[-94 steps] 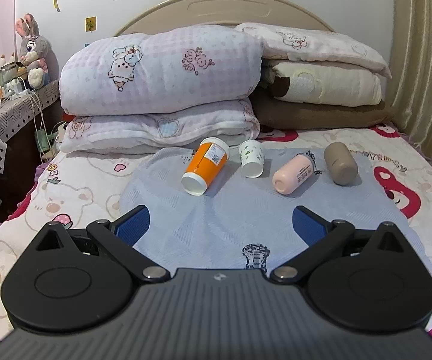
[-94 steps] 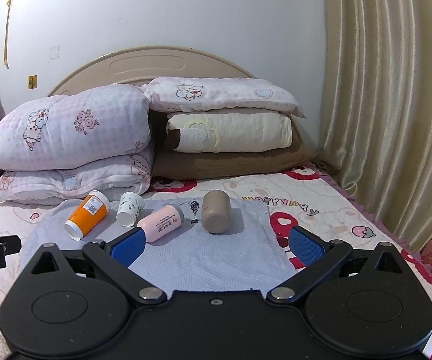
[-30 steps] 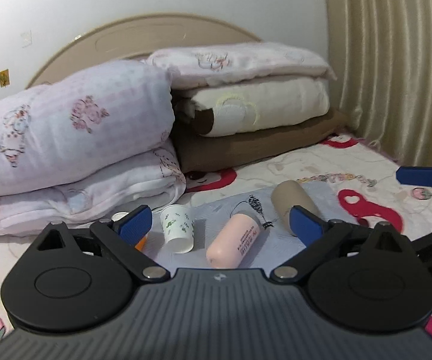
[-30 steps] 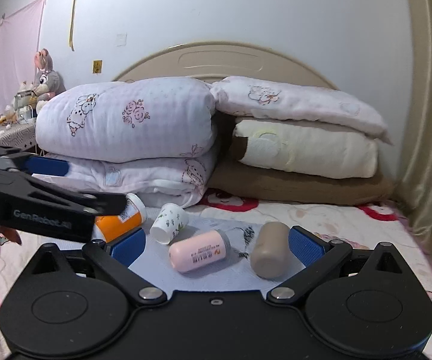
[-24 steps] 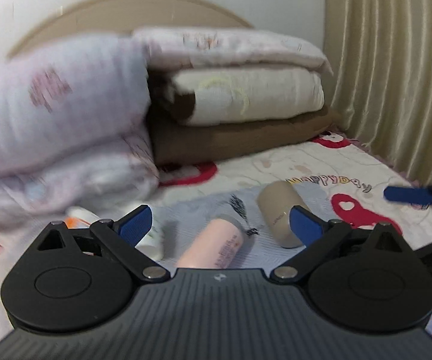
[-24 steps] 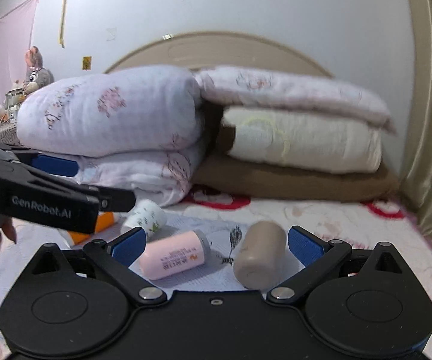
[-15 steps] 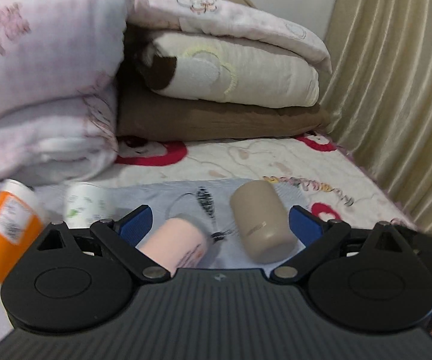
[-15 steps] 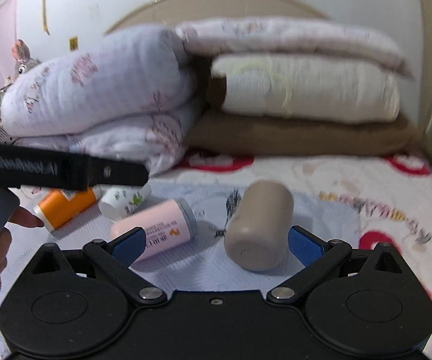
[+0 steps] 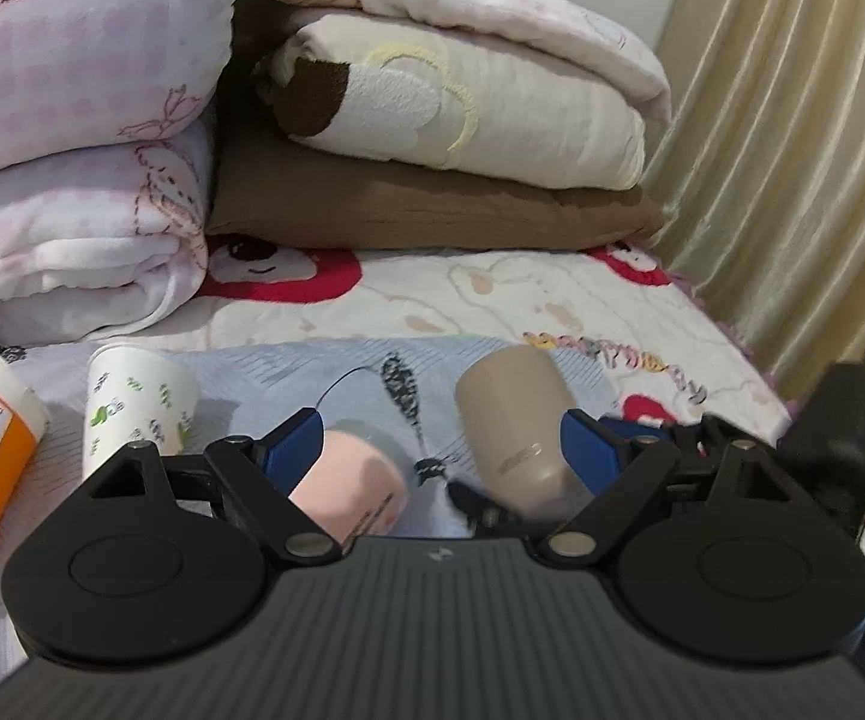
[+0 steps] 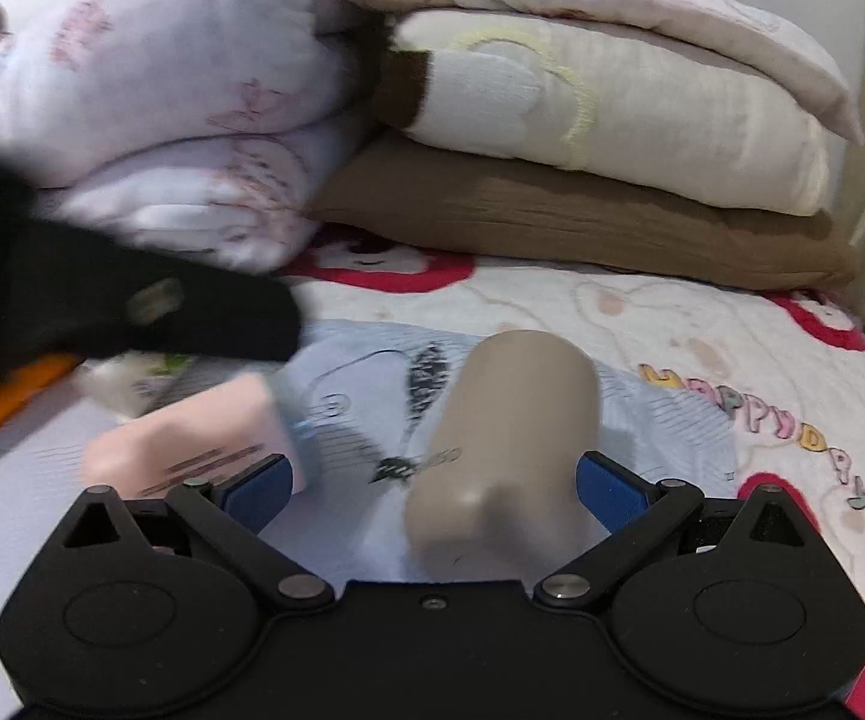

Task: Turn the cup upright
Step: 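Move the right tool toward the lying grey tumbler and straddle its base, then close the right gripper on the grey tumbler and lift it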

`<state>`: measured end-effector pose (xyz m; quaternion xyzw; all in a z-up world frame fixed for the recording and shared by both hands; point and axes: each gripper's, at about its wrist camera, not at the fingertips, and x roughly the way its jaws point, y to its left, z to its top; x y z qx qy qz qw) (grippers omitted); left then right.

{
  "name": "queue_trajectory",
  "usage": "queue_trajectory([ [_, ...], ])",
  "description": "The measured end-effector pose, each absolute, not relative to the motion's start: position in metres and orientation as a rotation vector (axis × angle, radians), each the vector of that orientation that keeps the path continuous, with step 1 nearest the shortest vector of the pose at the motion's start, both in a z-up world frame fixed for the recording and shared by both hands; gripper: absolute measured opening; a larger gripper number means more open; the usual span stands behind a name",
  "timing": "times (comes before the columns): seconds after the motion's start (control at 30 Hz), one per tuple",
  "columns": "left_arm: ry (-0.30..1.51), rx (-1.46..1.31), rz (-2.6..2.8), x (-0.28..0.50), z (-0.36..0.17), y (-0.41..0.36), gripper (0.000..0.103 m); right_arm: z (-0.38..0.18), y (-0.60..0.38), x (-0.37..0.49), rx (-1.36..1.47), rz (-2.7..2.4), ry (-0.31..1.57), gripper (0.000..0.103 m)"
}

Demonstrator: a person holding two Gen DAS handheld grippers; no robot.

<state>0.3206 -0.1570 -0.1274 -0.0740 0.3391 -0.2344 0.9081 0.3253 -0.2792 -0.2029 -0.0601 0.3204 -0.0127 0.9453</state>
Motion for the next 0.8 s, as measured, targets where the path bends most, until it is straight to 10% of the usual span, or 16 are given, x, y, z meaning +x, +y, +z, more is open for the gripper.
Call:
queue_trajectory([
  [0.13, 0.716, -0.167, -0.471, 0.324, -0.133, -0.15, 0.083, -0.211, -0.289, 0.338, -0.083, -0.111, 0.658, 0.101],
  [0.23, 0.717, -0.159, -0.466, 0.324, -0.134, -0.148, 0.083, -0.211, -0.298, 0.334, -0.041, -0.123, 0.666, 0.082],
  [0.8, 0.825, -0.099, -0.448, 0.282, -0.13, -0.133, 0.084, -0.211, -0.315, 0.248, 0.464, -0.069, 0.671, 0.081],
])
